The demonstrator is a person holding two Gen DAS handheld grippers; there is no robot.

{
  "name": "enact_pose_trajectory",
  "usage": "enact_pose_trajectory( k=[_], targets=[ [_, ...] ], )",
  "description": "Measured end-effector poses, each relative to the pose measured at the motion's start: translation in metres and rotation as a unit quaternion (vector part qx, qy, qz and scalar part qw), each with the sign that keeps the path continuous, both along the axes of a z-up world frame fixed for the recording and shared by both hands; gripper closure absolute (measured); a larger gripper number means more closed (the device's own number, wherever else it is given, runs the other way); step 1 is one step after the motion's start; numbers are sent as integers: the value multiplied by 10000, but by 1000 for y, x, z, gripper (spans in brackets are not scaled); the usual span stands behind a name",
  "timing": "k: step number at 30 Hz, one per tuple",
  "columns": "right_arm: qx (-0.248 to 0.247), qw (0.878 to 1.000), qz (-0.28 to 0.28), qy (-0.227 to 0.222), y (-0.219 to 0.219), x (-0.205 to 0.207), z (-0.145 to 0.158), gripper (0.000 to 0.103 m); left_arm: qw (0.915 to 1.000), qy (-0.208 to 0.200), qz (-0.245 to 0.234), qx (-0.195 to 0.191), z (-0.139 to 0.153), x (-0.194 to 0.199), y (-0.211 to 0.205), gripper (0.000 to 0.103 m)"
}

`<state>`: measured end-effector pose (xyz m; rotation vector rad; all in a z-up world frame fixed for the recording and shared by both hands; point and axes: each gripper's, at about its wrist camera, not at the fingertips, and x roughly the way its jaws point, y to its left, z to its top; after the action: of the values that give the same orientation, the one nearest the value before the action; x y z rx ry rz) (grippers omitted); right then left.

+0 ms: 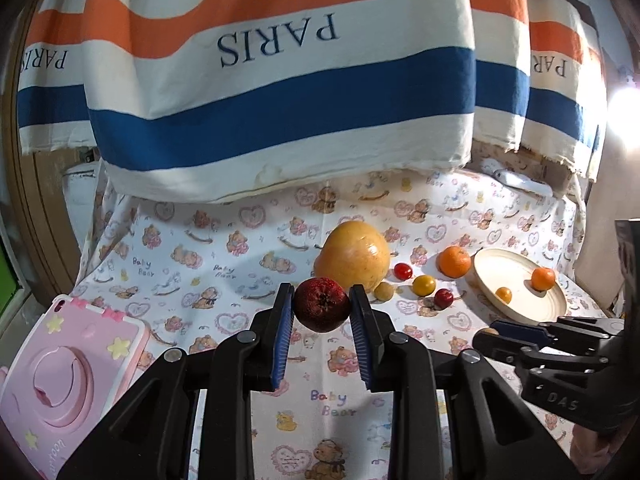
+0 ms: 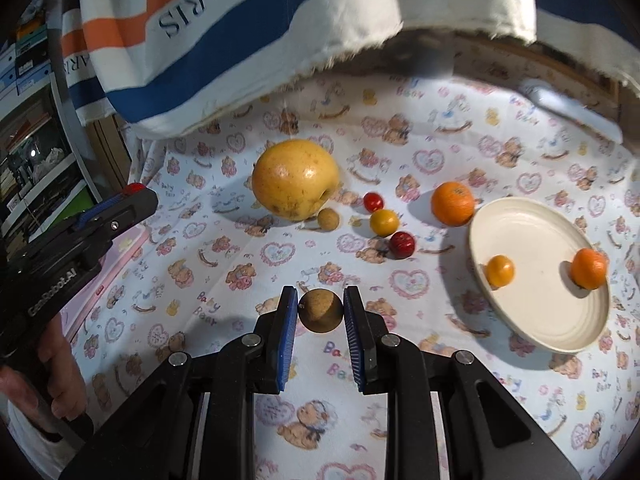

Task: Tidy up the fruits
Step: 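Carry the held red fruit and brown fruit over the white plate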

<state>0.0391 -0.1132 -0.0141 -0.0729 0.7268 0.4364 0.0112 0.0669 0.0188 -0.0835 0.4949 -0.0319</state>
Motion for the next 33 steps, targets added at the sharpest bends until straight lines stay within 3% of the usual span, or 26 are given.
enact_pose_trajectory(
  k=[8,13,22,29,33],
  targets=[
    [329,9925,-205,-1158,-40,-32,26,78,9967,-726,-355,-60,12,-26,-15,76],
    [435,9845,-433,-1645,-68,-43,41,78,9908,-1177,-665,24,21,-47,-36,76],
    [508,9732,-834,-2080,-126,-52,53,78,9878,-961,-1209,170,26,-34,-85,76],
    [509,9604,-1224,-2451,-158,-49,56,78,9796,-1110,-1653,266,45,-18,-140,76],
    [650,9583,-1442,-2381,-177,-40,55,78,9775,-1013,-1838,222,49,3,-173,76]
  ],
)
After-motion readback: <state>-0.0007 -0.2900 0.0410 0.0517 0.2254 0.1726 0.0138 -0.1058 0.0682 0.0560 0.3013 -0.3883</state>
